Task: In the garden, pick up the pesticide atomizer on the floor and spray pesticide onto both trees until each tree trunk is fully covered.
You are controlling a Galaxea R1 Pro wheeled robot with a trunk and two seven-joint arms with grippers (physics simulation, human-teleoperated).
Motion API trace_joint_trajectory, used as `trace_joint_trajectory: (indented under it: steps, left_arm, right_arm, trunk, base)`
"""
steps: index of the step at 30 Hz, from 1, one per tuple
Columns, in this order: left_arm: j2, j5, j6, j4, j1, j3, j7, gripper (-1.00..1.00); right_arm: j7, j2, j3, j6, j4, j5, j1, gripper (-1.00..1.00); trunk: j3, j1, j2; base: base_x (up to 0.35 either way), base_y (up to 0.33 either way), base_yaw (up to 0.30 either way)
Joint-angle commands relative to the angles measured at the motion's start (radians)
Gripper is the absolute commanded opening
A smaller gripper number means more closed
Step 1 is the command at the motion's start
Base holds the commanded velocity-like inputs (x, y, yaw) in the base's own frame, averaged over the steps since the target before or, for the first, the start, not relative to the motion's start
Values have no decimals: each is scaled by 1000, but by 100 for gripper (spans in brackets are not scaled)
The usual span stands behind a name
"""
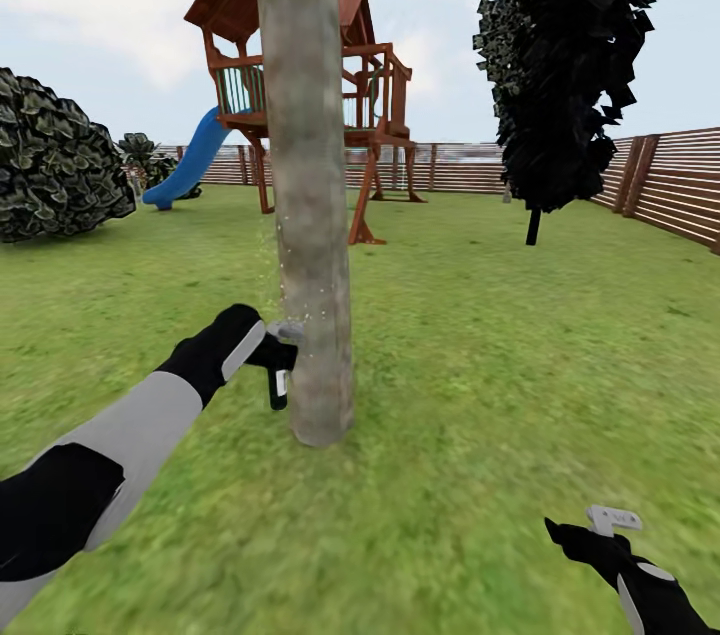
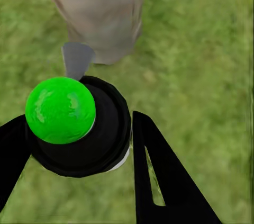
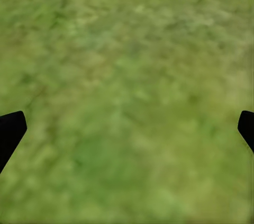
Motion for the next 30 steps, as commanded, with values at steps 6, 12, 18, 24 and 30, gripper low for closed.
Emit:
trace_joint_trajectory:
  steps: [6, 12, 18, 24, 30]
  left_arm:
    - [2, -3, 6, -44, -77, 0, 2, -100]
    - [2, -16, 8, -41, -147, 0, 2, -100]
    - [3, -31, 14, -37, -199, -1, 2, -100]
    - [3, -34, 15, -31, -245, 0, 2, -100]
    - [3, -34, 15, 27, -330, 0, 2, -100]
  right_arm:
    - [0, -1, 0, 0, 0, -1, 0, 100]
    - [0, -1, 0, 0, 0, -2, 0, 100]
    - [0, -1, -1, 0, 0, -3, 0, 100]
    - [0, -1, -2, 0, 0, -3, 0, 100]
    - [0, -1, -3, 0, 0, -3, 0, 100]
  trunk:
    - [0, 0, 0]
    - [0, 0, 0]
    - [0, 0, 0]
    - [0, 0, 0]
    - [0, 0, 0]
  base:
    - [0, -1, 0]
    - [0, 0, 0]
    - [0, 0, 0]
    - [0, 0, 0]
    - [0, 0, 0]
